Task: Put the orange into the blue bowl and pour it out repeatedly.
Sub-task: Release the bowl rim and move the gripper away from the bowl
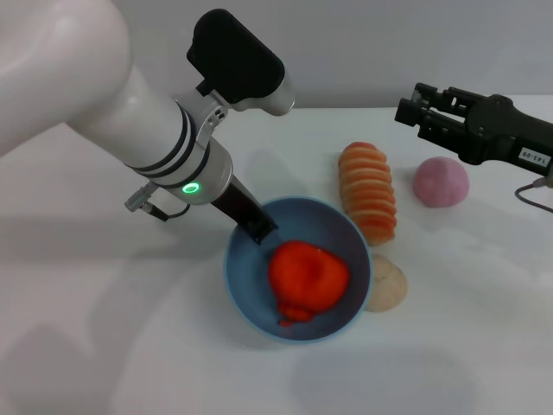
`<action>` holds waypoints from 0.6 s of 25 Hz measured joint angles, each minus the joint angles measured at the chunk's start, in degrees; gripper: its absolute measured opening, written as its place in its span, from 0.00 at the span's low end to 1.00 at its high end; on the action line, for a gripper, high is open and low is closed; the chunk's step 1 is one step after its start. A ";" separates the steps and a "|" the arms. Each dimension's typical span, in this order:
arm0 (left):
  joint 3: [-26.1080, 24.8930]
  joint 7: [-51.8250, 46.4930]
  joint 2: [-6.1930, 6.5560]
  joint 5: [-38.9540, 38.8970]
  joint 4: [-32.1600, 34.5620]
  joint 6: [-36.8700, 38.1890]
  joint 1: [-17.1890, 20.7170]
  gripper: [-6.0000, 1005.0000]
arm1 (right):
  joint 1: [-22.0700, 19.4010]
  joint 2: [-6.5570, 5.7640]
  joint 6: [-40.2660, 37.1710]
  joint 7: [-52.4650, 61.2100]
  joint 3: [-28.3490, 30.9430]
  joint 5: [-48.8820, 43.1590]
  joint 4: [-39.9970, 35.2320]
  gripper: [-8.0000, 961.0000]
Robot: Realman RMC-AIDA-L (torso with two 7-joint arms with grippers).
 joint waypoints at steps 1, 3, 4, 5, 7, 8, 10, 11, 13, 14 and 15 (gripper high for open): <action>0.15 0.01 0.00 0.00 -0.03 -0.05 0.08 0.02 | 0.01 0.00 0.08 -0.05 0.01 0.00 0.13 0.47; 0.47 0.00 0.01 0.09 -0.07 -0.24 0.17 0.04 | 0.15 0.00 0.31 -0.28 0.02 0.00 0.66 0.47; 0.60 -0.04 0.01 0.17 -0.08 -0.43 0.19 0.04 | 0.21 0.00 0.39 -0.49 0.02 0.00 0.85 0.47; 0.62 -0.23 0.00 0.26 -0.24 -0.51 0.19 0.05 | 0.21 0.01 0.41 -0.73 0.02 0.00 0.91 0.47; 0.67 -0.75 -0.03 0.44 -0.56 -0.52 0.18 0.07 | 0.19 0.05 0.48 -1.10 0.02 0.00 0.96 0.47; 0.72 -0.92 -0.03 0.47 -0.64 -0.52 0.17 0.07 | 0.17 0.07 0.52 -1.13 0.02 0.00 0.98 0.47; 1.23 -1.32 -0.05 0.53 -0.71 -0.43 0.15 0.09 | 0.16 0.07 0.53 -1.14 0.08 0.00 1.00 0.47; 1.62 -1.46 -0.05 0.55 -0.56 -0.43 0.18 0.10 | 0.15 0.08 0.54 -1.14 0.12 0.00 1.01 0.47; 2.19 -1.71 -0.06 0.60 -0.25 -0.54 0.26 0.11 | 0.10 0.06 0.55 -1.37 0.15 0.00 1.02 0.47; 2.29 -1.87 -0.07 0.67 -0.16 -0.58 0.28 0.12 | 0.05 0.05 0.56 -1.67 0.16 -0.02 1.02 0.47; 2.32 -2.00 -0.07 0.72 -0.13 -0.59 0.28 0.13 | 0.01 0.01 0.59 -1.98 0.17 -0.05 1.03 0.47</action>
